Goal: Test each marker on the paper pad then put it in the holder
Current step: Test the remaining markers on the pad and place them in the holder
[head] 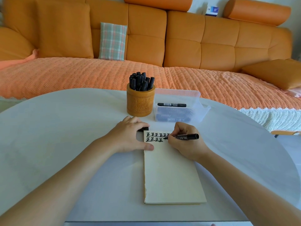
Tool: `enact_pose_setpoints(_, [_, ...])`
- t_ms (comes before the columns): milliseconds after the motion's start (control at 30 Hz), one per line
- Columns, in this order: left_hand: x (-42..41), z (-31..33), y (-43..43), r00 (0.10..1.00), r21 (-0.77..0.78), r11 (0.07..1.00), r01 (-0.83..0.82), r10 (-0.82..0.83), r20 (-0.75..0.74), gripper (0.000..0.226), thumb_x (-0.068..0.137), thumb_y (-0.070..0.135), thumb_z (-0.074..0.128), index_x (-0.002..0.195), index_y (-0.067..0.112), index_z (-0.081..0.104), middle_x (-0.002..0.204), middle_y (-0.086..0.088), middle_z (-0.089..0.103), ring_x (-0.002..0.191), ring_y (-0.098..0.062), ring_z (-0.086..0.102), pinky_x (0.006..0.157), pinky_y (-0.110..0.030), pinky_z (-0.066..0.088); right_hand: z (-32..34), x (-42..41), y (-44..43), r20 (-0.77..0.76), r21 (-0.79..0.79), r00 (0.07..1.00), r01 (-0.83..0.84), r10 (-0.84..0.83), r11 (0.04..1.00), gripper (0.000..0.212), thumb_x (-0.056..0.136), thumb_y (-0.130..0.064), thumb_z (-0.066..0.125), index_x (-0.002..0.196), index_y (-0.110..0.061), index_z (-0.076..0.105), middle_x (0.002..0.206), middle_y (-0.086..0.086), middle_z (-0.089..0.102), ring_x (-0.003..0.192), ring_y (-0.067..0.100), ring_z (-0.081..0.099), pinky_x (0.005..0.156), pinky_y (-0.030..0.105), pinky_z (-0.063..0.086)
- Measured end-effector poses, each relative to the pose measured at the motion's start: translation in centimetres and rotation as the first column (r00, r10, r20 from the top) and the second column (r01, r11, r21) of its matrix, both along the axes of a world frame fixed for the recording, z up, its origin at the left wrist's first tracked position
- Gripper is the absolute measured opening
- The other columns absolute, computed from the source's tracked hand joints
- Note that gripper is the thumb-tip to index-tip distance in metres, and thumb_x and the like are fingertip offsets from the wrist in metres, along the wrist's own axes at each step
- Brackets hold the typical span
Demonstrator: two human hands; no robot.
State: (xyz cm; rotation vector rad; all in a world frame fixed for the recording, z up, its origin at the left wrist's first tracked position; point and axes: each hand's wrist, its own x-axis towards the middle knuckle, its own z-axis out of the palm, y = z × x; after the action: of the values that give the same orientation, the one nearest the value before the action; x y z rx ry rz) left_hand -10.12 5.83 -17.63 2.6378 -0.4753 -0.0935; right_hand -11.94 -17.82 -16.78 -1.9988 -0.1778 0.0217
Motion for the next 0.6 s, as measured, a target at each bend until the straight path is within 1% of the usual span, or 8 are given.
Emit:
enact_pose_setpoints(67, [-0.04,0.05,0.00,1.000,0.006,1.000,0.003,-0.003,-0.004,0.095,0.061,0.081,0.065,0.143,0.039,0.040,0.130,0.018,0.039,0.129,-0.005,0.025,0.108,-0.033,0.031,0.01,0.04,-0.03,0.003,-0.007,1.000,0.008,-0.008,1.000,0.032,0.079,-0.005,0.068,0.063,-0.016,0.042,0.063,0.003,0.054,0.051,0.013,0.038,0.046,0.022,0.032])
enact_pose_setpoints(200, [-0.09,0.17,-0.10,1.000,0.009,1.000,-0.005,0.005,-0.010,0.094,0.063,0.079,0.067,0.143,0.039,0.040,0.132,0.018,0.039,0.130,-0.005,0.025,0.108,-0.032,0.031,-0.06,-0.08,-0.11,0.019,0.031,1.000,0.014,-0.014,0.999,0.029,0.081,-0.003,0.067,0.066,-0.014,0.044,0.063,0.002,0.049,0.053,0.012,0.038,0.046,0.021,0.031])
enact_pose_setpoints(333, [-0.05,0.26,-0.12,1.000,0.022,1.000,-0.005,0.005,-0.018,0.096,0.061,0.081,0.066,0.143,0.039,0.040,0.132,0.018,0.039,0.129,-0.006,0.025,0.109,-0.035,0.032,-0.22,-0.07,-0.23,0.016,0.005,0.999,-0.029,0.029,1.000,0.029,0.081,-0.004,0.067,0.066,-0.011,0.043,0.061,0.001,0.048,0.054,0.014,0.037,0.047,0.021,0.030])
enact_pose_setpoints(467, [-0.08,0.26,-0.05,0.999,0.022,1.000,-0.003,0.003,-0.038,0.106,0.051,0.091,0.055,0.143,0.040,0.040,0.129,0.019,0.038,0.128,-0.006,0.026,0.108,-0.035,0.032,-0.16,0.05,-0.50,-0.001,0.014,0.998,-0.061,0.061,0.998,0.026,0.081,0.000,0.067,0.069,-0.001,0.044,0.059,0.002,0.048,0.053,0.016,0.037,0.047,0.022,0.029])
enact_pose_setpoints(500, [-0.10,0.28,-0.05,0.999,0.021,1.000,-0.005,0.005,-0.037,0.106,0.051,0.090,0.055,0.143,0.040,0.040,0.129,0.019,0.038,0.128,-0.006,0.026,0.108,-0.034,0.032,-0.18,0.07,-0.50,0.002,0.018,0.999,-0.052,0.052,0.998,0.026,0.082,-0.001,0.067,0.070,-0.001,0.045,0.059,0.002,0.048,0.052,0.015,0.037,0.046,0.021,0.029])
enact_pose_setpoints(600, [-0.12,0.39,-0.11,1.000,0.020,1.000,-0.010,0.010,-0.025,0.098,0.059,0.082,0.065,0.143,0.039,0.040,0.130,0.018,0.039,0.129,-0.006,0.026,0.107,-0.032,0.031,-0.20,0.11,-0.37,0.005,0.017,0.999,-0.040,0.040,0.999,0.026,0.081,-0.002,0.067,0.070,-0.002,0.043,0.059,0.001,0.047,0.052,0.015,0.037,0.046,0.022,0.030])
